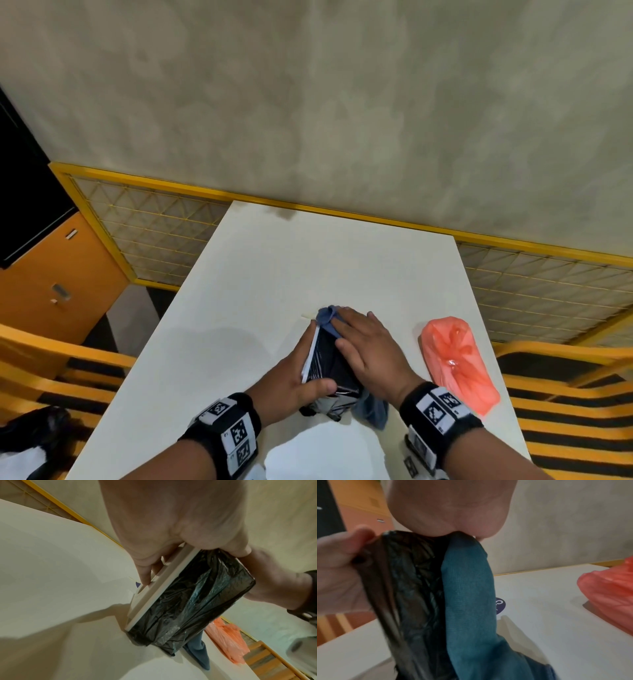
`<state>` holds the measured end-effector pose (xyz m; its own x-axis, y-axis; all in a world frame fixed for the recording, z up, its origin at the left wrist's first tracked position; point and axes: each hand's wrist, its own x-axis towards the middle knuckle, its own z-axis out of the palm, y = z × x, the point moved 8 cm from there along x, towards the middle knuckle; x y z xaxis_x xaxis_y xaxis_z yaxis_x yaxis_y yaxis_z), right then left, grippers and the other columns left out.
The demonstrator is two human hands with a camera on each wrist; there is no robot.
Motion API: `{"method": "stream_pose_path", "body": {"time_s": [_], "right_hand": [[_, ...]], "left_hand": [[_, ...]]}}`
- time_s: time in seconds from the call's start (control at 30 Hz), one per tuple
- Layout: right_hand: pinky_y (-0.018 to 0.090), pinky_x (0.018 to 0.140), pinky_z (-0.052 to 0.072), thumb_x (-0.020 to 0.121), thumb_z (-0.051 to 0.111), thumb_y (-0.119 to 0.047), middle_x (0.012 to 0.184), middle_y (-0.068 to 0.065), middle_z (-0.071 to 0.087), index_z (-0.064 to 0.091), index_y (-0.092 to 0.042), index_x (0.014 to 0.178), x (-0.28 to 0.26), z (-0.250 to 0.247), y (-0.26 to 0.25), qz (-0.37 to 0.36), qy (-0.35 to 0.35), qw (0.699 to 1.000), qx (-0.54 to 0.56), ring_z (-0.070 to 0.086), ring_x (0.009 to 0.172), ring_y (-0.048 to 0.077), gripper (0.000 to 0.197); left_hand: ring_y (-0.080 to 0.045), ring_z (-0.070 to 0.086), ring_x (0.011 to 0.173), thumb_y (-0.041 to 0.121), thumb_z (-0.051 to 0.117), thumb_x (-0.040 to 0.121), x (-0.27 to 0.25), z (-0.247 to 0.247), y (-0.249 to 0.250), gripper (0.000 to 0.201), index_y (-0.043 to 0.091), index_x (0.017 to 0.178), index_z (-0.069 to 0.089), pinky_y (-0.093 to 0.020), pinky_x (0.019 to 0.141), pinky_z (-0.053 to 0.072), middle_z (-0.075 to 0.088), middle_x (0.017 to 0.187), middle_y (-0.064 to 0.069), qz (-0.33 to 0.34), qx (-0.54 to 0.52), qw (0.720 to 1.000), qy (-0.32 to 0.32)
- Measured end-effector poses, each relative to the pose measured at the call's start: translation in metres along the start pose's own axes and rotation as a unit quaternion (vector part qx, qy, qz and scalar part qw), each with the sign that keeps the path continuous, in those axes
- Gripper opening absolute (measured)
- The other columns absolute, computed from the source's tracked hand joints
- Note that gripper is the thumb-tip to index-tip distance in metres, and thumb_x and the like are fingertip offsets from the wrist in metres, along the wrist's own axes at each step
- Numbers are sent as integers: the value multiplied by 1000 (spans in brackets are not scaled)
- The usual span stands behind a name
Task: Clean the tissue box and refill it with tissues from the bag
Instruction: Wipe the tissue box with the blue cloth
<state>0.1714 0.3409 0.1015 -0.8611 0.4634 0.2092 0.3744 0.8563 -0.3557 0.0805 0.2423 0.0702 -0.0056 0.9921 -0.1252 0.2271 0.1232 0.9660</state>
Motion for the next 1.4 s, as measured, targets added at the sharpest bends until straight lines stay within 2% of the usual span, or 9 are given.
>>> {"method": "stream_pose_path", "body": {"time_s": [0.17,0.33,0.47,0.6,0.77,0.97,1.13,1.23,1.4], "right_hand": [[31,89,44,100,28,-41,102,-1,66,66,-17,110,15,-3,19,94,31,978,186,57,99,12,47],[30,71,42,104,39,-31,72,-9,60,53,-24,66,18,-3,42,245,41,923,295,54,71,7,41],[35,80,47,97,45,-41,89,5,73,68,-15,79,10,11,60,351,51,836,418,67,86,23,39],[42,76,50,93,55,-26,89,19,71,68,-4,81,-5,1,55,361,125,775,503,65,81,27,29],[37,85,51,100,52,-17,93,-3,73,72,-24,92,-30,-16,20,284,161,854,406,67,91,14,23],[12,93,40,96,57,-14,110,-31,61,68,-32,109,-36,-20,-31,126,147,948,254,56,109,-3,25],[25,104,34,91,54,-28,129,0,63,68,-16,117,-35,-2,-73,11,105,986,133,51,118,11,32],[39,113,18,92,49,-37,144,-7,51,60,-23,128,-36,19,-88,1,58,997,55,42,130,9,40],[49,119,0,97,26,-44,157,-14,30,45,-29,142,-35,43,-55,81,-5,996,25,17,146,1,51]], "left_hand": [[3,43,138,26,67,96,-2,0,-2,96,41,155,-6,-24,112,41,38,155,20,-7,-5,1000,-5],[0,45,138,40,70,93,0,1,-4,100,45,155,-8,-34,115,41,39,155,20,-16,2,1000,-8],[-5,45,138,53,76,82,1,-7,-11,104,53,153,1,-44,114,42,41,153,20,-34,11,999,7],[-12,64,117,25,85,75,3,-15,-4,101,51,147,18,-43,100,55,55,136,13,-50,-6,999,0],[-19,68,111,21,88,71,-5,-13,-8,99,45,136,18,-49,95,57,55,130,2,-79,-12,997,-7],[-13,32,134,73,76,48,-15,-22,6,123,33,147,16,-35,110,39,33,142,11,-76,277,950,123],[-19,25,147,66,60,64,-25,-13,-12,104,33,155,21,-44,117,26,17,161,6,-56,338,924,169],[-19,35,144,55,46,68,-35,-18,-37,96,33,154,11,-30,116,35,24,160,2,-69,261,946,182],[-11,54,124,45,82,58,-45,-22,-54,103,36,141,22,-36,97,53,47,135,8,-30,192,957,215]]}}
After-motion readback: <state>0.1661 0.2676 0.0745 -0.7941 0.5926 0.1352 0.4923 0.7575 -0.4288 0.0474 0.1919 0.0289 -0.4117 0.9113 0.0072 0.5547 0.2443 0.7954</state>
